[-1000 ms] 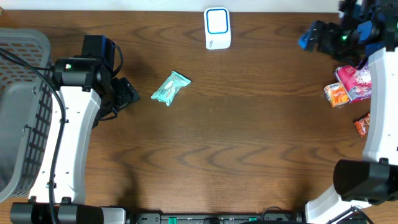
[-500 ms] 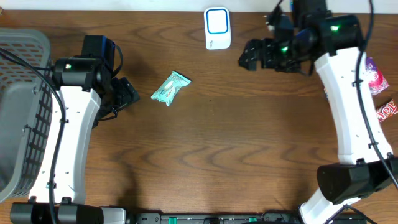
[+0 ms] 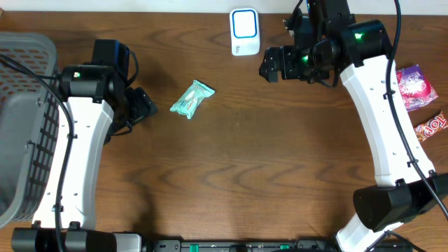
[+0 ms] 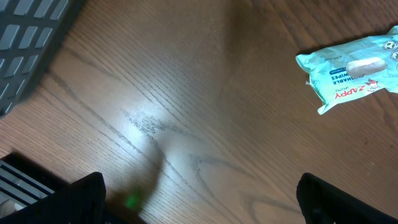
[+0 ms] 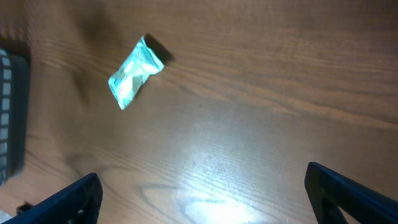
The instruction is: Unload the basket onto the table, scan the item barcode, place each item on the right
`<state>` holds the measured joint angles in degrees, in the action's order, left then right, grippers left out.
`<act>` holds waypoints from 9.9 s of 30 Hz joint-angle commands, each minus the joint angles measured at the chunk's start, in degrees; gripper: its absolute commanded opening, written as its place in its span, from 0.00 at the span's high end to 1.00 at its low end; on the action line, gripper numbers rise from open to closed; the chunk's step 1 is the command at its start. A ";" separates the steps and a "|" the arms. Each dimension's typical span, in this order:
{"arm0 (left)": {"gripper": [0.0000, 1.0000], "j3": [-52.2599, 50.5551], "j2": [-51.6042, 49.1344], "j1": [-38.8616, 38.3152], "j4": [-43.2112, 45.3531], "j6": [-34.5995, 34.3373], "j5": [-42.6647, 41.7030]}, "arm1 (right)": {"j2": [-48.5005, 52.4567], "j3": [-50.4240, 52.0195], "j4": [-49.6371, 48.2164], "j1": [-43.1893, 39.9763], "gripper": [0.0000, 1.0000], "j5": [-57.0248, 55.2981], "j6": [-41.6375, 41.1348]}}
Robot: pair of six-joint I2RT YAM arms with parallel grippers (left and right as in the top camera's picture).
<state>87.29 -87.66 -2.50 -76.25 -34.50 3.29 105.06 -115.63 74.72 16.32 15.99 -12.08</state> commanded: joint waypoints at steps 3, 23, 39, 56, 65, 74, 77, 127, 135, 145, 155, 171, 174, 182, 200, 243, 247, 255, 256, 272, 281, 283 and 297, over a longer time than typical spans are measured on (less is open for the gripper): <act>0.02 -0.17 0.00 0.09 -0.20 0.13 0.33 | 0.11 1.81 -3.63 0.31 0.01 -0.50 -4.96; 0.02 -0.17 0.00 0.09 -0.20 0.11 0.33 | 0.17 44.44 -49.27 3.56 0.01 -5.14 -15.56; 0.02 -0.17 0.00 0.09 -0.20 0.11 0.33 | 0.17 46.66 -49.44 4.98 0.01 -5.18 -16.46; 0.02 -0.17 0.00 0.09 -0.20 0.11 0.33 | 0.20 55.78 -55.63 8.22 0.01 -8.61 -16.61; 0.02 -0.17 0.00 0.09 -0.20 0.11 0.33 | 0.20 56.35 -56.15 8.07 0.01 -8.61 -16.61; 0.02 -0.17 0.00 0.09 -0.20 0.11 0.33 | 0.20 56.35 -56.39 8.04 0.01 -8.63 -16.61; 0.02 -0.17 0.00 0.09 -0.20 0.11 0.33 | 0.20 56.35 -56.37 8.07 0.01 -8.63 -16.61; 0.02 -0.17 0.00 0.09 -0.20 0.11 0.33 | 0.20 56.35 -57.37 8.04 0.01 -8.63 -16.59; 0.02 -0.17 0.00 0.09 -0.20 0.11 0.33 | 0.20 56.35 -57.37 8.07 0.01 -8.61 -16.61; 0.02 -0.17 0.00 0.09 -0.20 0.11 0.33 | 0.20 56.35 -57.35 8.13 0.01 -8.59 -16.61; 0.02 -0.17 0.00 0.09 -0.20 0.11 0.33 | 0.20 56.35 -56.98 8.11 0.01 -8.61 -16.59; 0.02 -0.17 0.00 0.09 -0.20 0.11 0.33 | 0.20 56.35 -56.78 8.11 0.01 -8.46 -16.61; 0.02 -0.17 0.00 0.09 -0.20 0.11 0.33 | 0.20 56.35 -56.50 8.15 0.01 -8.15 -16.59; 0.02 -0.17 0.00 0.09 -0.20 0.13 0.33 | 0.20 56.35 -56.48 8.15 0.01 -8.17 -16.59; 0.02 -0.17 0.00 0.09 -0.20 0.11 0.33 | 0.20 56.35 -56.48 8.15 0.01 -8.17 -16.59; 0.02 -0.17 0.00 0.09 -0.20 0.11 0.33 | 0.20 56.35 -56.48 8.15 0.01 -8.17 -16.59; 0.02 -0.17 0.00 0.09 -0.20 0.11 0.33 | 0.20 56.35 -56.48 8.15 0.01 -8.17 -16.59; 0.02 -0.17 0.00 0.09 -0.20 0.11 0.33 | 0.20 56.35 -56.50 8.15 0.01 -8.17 -16.59; 0.02 -0.17 0.00 0.09 -0.20 0.11 0.33 | 0.20 56.35 -56.50 8.15 0.01 -8.17 -16.59; 0.02 -0.17 0.00 0.09 -0.20 0.11 0.33 | 0.20 56.35 -56.48 8.15 0.01 -8.17 -16.59; 0.02 -0.17 0.00 0.09 -0.20 0.11 0.33 | 0.20 56.35 -56.50 8.15 0.01 -8.17 -16.59; 0.02 -0.17 0.00 0.09 -0.20 0.11 0.33 | 0.20 56.35 -56.48 8.15 0.01 -8.17 -16.59; 0.02 -0.17 0.00 0.09 0.20 0.11 0.33 | 0.17 56.35 -63.71 8.17 0.01 2.32 -32.04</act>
<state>87.26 -87.66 -2.50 -76.03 -34.50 3.29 105.36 -59.51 13.89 24.29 9.82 -32.27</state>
